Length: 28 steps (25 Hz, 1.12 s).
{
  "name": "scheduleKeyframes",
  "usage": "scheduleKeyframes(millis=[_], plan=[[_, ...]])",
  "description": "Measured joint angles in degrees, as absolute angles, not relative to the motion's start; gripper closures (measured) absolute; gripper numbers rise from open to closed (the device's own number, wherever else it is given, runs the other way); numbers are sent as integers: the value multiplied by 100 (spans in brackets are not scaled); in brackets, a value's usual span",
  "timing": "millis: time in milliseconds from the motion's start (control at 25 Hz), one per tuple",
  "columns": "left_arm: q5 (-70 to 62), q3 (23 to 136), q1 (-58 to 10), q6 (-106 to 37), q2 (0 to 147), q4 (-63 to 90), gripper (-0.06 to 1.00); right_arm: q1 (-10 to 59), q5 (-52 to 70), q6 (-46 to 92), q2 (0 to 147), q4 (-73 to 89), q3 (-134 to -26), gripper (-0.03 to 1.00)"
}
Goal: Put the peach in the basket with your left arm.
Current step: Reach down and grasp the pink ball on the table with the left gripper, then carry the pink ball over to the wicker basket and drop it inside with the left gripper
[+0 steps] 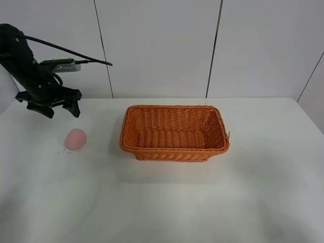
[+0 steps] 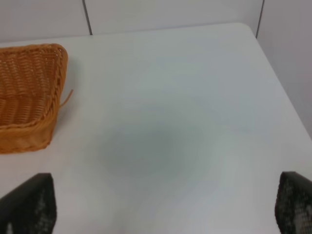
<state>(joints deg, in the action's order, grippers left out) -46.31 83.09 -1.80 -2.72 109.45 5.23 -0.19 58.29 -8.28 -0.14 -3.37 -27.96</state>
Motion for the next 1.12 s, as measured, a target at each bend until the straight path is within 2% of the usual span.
scheduleKeyframes(millis=[440, 760, 840, 1000, 1040, 1120], plan=[[-4242, 8630, -180, -392, 12327, 531, 10, -19, 5829, -828, -14, -337, -2796, 27], [-4180, 8641, -180, -399, 12611, 454, 12, -19, 5829, -828, -14, -337, -2796, 27], [-4200, 8653, -180, -393, 12611, 433, 23, -19, 5829, -828, -14, -337, -2796, 27], [-4372, 8683, -180, -381, 12592, 422, 68, -19, 5829, -828, -14, -337, -2796, 27], [-4434, 8725, -180, -381, 12572, 422, 76, -19, 5829, -828, -14, -337, -2796, 27], [-4599, 8851, -180, -381, 12471, 411, 78, -19, 5829, -828, -14, -337, -2796, 27]])
